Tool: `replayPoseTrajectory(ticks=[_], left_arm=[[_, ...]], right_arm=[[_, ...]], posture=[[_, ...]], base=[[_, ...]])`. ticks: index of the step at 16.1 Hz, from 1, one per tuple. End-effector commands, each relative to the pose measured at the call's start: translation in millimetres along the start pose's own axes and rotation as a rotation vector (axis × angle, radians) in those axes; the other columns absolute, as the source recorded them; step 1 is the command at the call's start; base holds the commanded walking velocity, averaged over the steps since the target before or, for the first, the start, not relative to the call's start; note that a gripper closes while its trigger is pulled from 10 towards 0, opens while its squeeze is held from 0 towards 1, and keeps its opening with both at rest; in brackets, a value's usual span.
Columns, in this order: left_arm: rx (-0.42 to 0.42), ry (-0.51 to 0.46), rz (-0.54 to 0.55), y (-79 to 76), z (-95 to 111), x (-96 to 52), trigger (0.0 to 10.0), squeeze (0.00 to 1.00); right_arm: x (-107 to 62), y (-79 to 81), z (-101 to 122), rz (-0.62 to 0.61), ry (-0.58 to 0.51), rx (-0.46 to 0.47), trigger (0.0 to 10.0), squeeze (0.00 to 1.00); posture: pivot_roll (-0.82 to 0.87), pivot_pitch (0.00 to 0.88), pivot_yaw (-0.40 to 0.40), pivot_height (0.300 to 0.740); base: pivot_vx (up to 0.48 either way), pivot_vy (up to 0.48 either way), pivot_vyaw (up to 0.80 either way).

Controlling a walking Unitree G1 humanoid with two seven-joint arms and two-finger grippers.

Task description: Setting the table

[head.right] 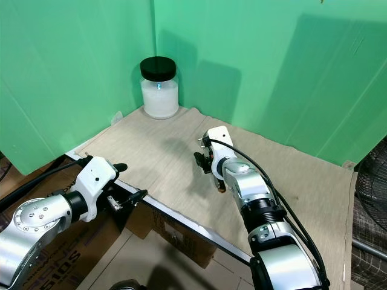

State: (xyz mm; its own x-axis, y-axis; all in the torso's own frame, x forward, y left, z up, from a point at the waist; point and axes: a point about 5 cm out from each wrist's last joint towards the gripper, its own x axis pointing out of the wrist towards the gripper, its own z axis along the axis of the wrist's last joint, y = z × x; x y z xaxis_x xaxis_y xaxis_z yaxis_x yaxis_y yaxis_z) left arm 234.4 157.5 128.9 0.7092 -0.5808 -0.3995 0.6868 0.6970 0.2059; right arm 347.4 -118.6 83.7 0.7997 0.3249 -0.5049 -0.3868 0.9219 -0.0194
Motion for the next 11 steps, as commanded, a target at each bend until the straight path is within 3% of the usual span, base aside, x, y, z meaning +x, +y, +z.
replayPoseTrajectory(ticks=[1, 11], left_arm=[[0.010, 0.002, -0.013, -2.2, 0.1, 1.2, 10.0, 0.00], [0.019, -0.001, -0.009, -0.8, 1.6, 2.3, 10.0, 0.00]], right_arm=[[1.0, -1.6, -3.7, 0.008, 0.016, 0.022, 0.0, 0.00], [3.4, 1.0, -7.4, 0.046, 0.050, -0.037, 0.0, 0.00]], posture=[[0.17, 0.000, -0.027, 0.740], [0.18, 0.000, -0.034, 0.740]], base=[[0.000, 0.000, 0.00], [0.000, 0.000, 0.00]])
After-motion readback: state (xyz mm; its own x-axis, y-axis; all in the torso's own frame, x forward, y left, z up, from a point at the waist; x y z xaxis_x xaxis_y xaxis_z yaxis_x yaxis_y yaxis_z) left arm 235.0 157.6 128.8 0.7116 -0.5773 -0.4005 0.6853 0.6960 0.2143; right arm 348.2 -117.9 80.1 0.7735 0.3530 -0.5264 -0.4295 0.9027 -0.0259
